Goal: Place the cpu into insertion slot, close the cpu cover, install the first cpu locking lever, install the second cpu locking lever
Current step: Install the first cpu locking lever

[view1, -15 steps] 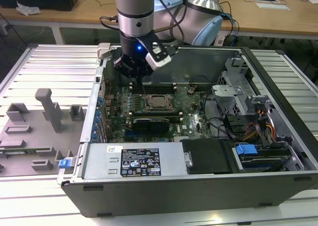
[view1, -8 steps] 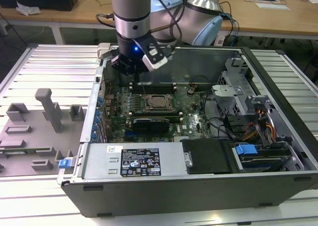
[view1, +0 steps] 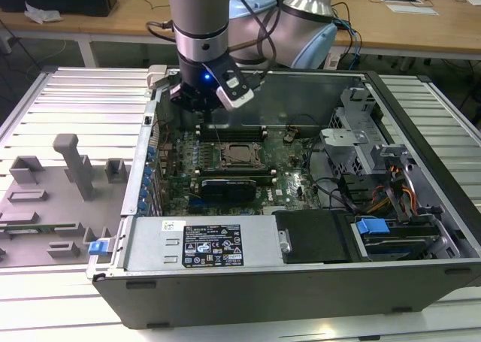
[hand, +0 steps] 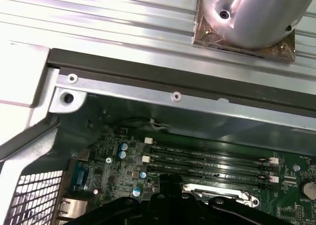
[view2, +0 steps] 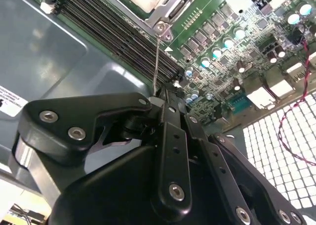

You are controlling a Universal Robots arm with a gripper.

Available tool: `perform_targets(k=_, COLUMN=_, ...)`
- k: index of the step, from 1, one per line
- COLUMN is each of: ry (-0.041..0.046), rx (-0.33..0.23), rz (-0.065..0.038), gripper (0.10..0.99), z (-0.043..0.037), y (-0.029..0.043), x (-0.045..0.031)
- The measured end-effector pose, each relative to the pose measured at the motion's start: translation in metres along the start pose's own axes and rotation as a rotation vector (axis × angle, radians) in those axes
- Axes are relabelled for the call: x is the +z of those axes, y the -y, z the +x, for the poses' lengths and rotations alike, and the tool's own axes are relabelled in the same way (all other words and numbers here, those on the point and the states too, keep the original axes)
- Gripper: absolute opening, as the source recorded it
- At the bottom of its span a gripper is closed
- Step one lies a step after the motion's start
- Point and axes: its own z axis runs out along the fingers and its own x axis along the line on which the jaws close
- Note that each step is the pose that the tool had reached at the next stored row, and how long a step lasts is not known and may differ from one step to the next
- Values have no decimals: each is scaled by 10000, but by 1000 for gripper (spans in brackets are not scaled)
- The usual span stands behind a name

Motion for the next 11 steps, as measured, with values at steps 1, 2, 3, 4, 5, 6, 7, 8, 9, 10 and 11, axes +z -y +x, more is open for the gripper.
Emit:
perform_targets(k=1, ry=0, rx=-1, rz=0, gripper=106, z=-9, y=2, x=3)
perform_targets(k=2, ry=0, rx=0, rz=1, gripper=106, z=-29, y=6, x=8)
perform_targets(k=3, ry=-1, rx=0, rz=0, gripper=106, z=-45, y=10, x=11)
perform_targets(k=4, ry=0, rx=0, rz=1, gripper=106, z=-58, y=13, x=14)
perform_targets(k=5, ry=0, rx=0, rz=1, gripper=106, z=-73, y=16, x=17)
perform_targets(k=6, ry=0, rx=1, rz=1, gripper=106, z=-86, y=19, x=20)
perform_targets(k=7, ry=0, rx=0, rz=0, gripper=106, z=-107, y=23, x=24)
perform_targets(k=8, ry=0, rx=-1, rz=0, gripper=106, z=-143, y=30, x=31)
perform_targets(k=9, ry=-1, rx=-1, rz=0, gripper=106, z=-166, y=35, x=35)
perform_targets(k=10, ry=-2, rx=1, rz=0, gripper=106, z=-181, y=38, x=38)
perform_targets(k=11, ry=-4, rx=2, rz=-1, gripper=106, z=-202, y=42, x=42)
